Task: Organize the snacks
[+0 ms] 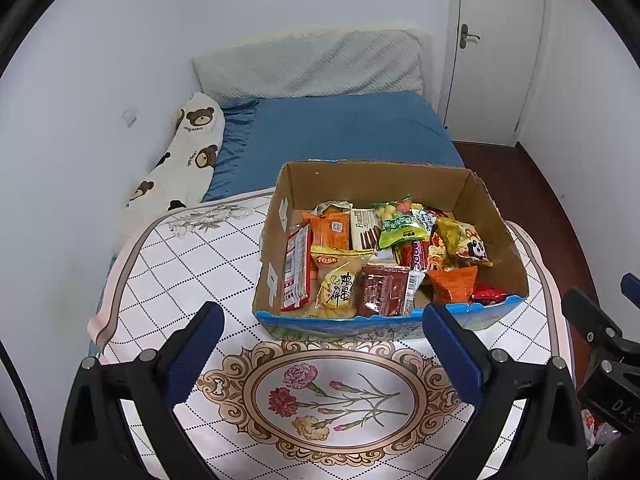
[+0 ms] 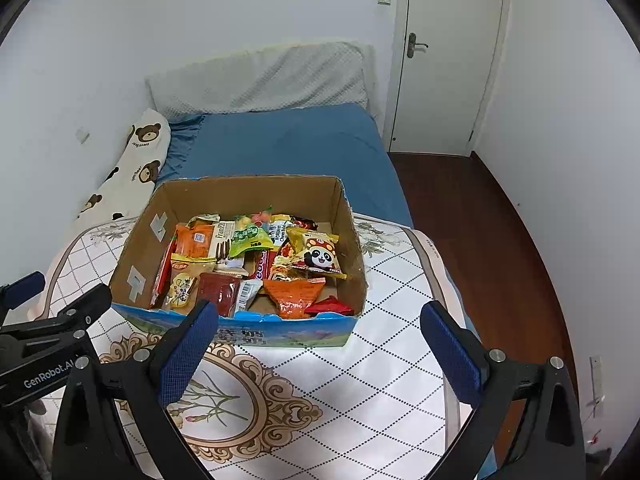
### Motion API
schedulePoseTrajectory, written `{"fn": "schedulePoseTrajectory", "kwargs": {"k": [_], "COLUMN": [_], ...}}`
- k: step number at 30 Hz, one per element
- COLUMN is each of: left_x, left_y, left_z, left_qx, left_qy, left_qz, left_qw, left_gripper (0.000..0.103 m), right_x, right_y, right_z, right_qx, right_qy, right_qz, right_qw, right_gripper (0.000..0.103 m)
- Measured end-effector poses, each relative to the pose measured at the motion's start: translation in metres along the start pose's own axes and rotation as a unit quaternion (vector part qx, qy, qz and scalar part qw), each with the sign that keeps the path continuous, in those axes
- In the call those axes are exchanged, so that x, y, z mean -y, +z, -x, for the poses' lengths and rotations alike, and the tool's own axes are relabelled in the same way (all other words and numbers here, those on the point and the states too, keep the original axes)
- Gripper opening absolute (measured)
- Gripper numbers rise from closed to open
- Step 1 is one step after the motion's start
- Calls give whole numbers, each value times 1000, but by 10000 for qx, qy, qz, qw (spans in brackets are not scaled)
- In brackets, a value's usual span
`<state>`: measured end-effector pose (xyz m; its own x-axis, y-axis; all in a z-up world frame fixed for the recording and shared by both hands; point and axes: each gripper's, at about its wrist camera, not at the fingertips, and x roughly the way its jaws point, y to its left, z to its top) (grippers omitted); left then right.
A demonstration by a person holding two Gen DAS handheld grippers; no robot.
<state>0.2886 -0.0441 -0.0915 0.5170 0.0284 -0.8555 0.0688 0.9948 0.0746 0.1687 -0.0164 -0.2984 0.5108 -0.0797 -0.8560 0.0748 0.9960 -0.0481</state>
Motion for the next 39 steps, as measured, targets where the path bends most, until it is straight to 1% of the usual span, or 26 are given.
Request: {"fn": "schedulePoseTrajectory", "kwargs": {"k": [39], "left_x": [2], "left_y": [-2], "left_z": [6], "left_qx": [0], "left_qy": [-17], "left_qz": [21], "left_qw": [10000], "left_gripper": [102], "right_x": [2], "right_y": [-1], "right_z": [7], "right_qx": [9], "right_qy": [-2], "right_qz": [-42], "right_qw": [10000], "right_gripper": [103]}}
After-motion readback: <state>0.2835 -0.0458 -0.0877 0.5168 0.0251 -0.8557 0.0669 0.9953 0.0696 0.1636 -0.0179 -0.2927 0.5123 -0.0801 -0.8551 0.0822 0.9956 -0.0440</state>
